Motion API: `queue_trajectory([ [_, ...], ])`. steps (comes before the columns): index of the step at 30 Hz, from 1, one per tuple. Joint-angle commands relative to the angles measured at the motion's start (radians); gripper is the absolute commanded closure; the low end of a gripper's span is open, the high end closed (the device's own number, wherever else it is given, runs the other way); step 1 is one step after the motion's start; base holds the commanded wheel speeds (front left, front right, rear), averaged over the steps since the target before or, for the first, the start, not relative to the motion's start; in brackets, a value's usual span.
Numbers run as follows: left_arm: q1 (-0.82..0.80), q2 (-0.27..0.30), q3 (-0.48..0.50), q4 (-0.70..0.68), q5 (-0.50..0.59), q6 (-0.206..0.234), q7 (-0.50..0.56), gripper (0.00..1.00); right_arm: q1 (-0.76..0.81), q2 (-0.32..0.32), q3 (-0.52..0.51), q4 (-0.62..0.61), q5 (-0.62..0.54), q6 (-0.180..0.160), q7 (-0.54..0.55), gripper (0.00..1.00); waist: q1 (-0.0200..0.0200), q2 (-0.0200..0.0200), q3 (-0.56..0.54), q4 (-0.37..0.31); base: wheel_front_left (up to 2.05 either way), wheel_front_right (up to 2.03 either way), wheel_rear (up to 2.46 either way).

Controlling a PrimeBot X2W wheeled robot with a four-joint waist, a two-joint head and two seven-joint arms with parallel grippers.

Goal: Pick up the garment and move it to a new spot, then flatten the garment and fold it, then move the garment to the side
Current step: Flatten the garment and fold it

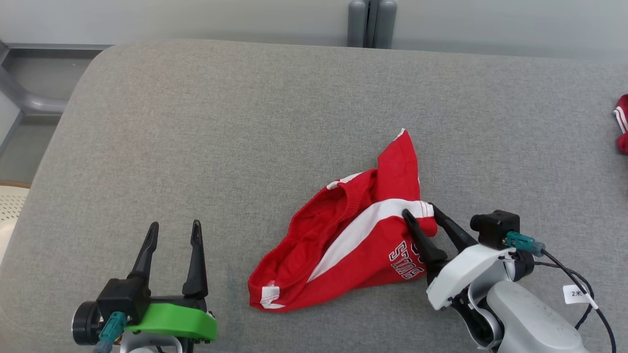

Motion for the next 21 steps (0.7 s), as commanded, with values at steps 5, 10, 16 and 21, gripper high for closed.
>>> queue_trajectory([
  [5, 0.000, 0.001, 0.011, 0.002, 0.008, 0.003, -0.003, 0.00, -0.040, -0.022, 0.048, 0.023, 0.065, -0.001, -0.004, 1.00, 0.0000, 0.0000, -0.009, -0.002, 0.00, 0.00, 0.00],
  [10, 0.022, 0.001, 0.027, 0.002, 0.007, 0.003, -0.003, 0.00, -0.048, -0.067, -0.006, -0.038, -0.002, -0.001, -0.004, 1.00, 0.0000, 0.0000, -0.030, -0.039, 0.00, 0.00, 0.00],
  [16, 0.024, 0.002, 0.027, 0.001, 0.001, -0.001, -0.003, 0.00, 0.005, -0.140, -0.128, -0.153, -0.130, -0.001, -0.004, 1.00, 0.0000, 0.0000, -0.046, -0.086, 0.00, 0.00, 0.00],
  [21, 0.026, 0.002, 0.012, 0.005, -0.009, 0.005, -0.003, 0.00, 0.115, -0.170, -0.204, -0.221, -0.183, -0.001, -0.004, 1.00, 0.0000, 0.0000, -0.054, -0.106, 0.00, 0.00, 0.00],
])
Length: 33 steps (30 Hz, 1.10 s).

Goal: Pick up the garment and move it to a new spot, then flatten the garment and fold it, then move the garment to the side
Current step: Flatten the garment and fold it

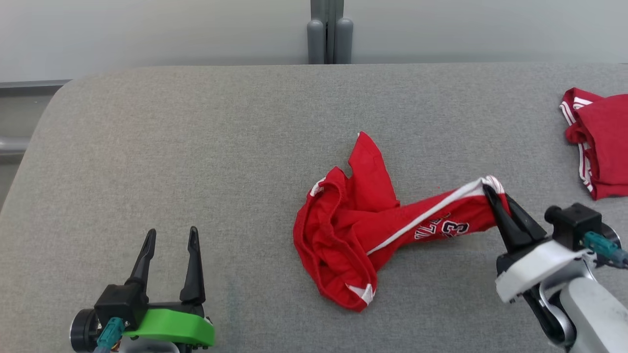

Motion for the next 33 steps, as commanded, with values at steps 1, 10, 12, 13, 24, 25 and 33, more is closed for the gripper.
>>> queue_trajectory([
  [1, 0.009, 0.002, 0.000, 0.001, -0.012, 0.006, -0.003, 0.00, 0.043, -0.009, -0.018, -0.011, -0.014, -0.002, -0.003, 1.00, 0.0000, 0.0000, -0.008, -0.010, 0.00, 0.00, 0.00],
  [10, 0.031, 0.002, 0.009, 0.002, -0.003, 0.001, -0.003, 0.00, 0.276, 0.062, -0.140, -0.056, -0.024, -0.002, -0.003, 0.00, 0.0000, 0.0000, -0.022, -0.030, 0.00, 0.00, 0.00],
  [12, 0.034, 0.002, 0.013, 0.003, 0.003, -0.004, -0.003, 0.00, 0.295, 0.085, -0.166, -0.079, -0.036, -0.002, -0.003, 0.00, 0.0000, 0.0000, -0.028, -0.038, 0.00, 0.00, 0.00],
  [13, 0.035, 0.002, 0.016, 0.005, 0.005, -0.005, -0.003, 0.00, 0.304, 0.096, -0.186, -0.096, -0.045, -0.002, -0.003, 0.00, 0.0000, 0.0000, -0.031, -0.043, 0.00, 0.00, 0.00],
  [24, 0.047, 0.002, 0.031, 0.007, 0.013, -0.016, -0.003, 0.00, 0.381, 0.200, -0.282, -0.246, -0.126, -0.002, -0.003, 0.00, 0.0000, 0.0000, -0.061, -0.076, 0.00, 0.00, 0.00],
  [25, 0.049, 0.002, 0.032, 0.006, 0.013, -0.016, -0.003, 0.00, 0.384, 0.209, -0.288, -0.250, -0.130, -0.002, -0.003, 0.00, 0.0000, 0.0000, -0.063, -0.079, 0.00, 0.00, 0.00],
  [33, 0.066, 0.002, 0.044, -0.001, 0.020, -0.016, -0.003, 0.00, 0.371, 0.253, -0.308, -0.253, -0.168, -0.002, -0.003, 0.00, 0.0000, 0.0000, -0.087, -0.092, 0.00, 0.00, 0.00],
])
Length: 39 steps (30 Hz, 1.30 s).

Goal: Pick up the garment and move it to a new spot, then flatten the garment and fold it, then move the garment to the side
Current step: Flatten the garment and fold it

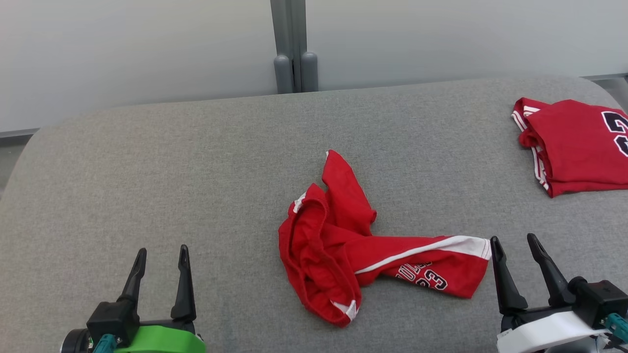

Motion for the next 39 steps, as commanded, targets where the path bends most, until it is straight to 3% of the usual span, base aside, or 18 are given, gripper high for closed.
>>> queue_trajectory([
  [1, 0.013, 0.002, 0.005, -0.003, 0.006, -0.003, -0.003, 0.00, -0.011, 0.003, -0.004, 0.000, -0.009, -0.002, -0.003, 0.00, 0.0000, 0.0000, -0.004, -0.002, 0.00, 0.00, 0.00],
  [39, 0.032, 0.002, 0.037, -0.001, 0.026, -0.022, -0.003, 0.00, -0.019, 0.016, -0.003, 0.023, -0.046, -0.002, -0.003, 0.00, 0.0000, 0.0000, -0.031, -0.001, 0.00, 0.00, 0.00],
])
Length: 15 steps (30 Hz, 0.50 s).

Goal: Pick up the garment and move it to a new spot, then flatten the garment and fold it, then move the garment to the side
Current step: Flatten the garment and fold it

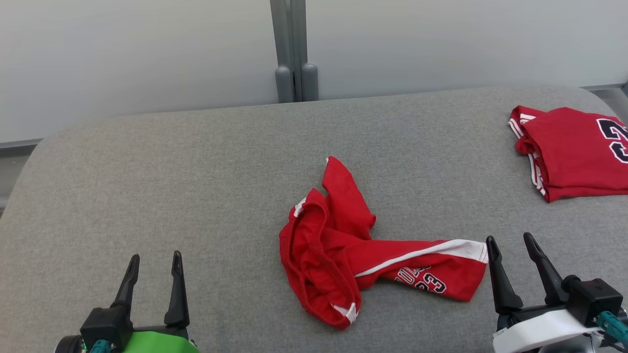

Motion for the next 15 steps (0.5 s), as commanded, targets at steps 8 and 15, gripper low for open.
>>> queue_trajectory([
  [8, 0.016, 0.002, 0.000, -0.002, 0.006, -0.002, -0.003, 0.00, -0.006, 0.000, 0.002, 0.006, -0.005, -0.002, -0.003, 0.00, 0.0000, 0.0000, 0.001, -0.002, 0.00, 0.00, 0.00],
  [15, 0.002, 0.002, -0.073, -0.001, 0.030, -0.017, -0.003, 0.00, -0.015, -0.014, -0.011, 0.028, -0.003, -0.002, -0.003, 0.00, 0.0000, 0.0000, 0.004, -0.001, 0.00, 0.00, 0.00],
])
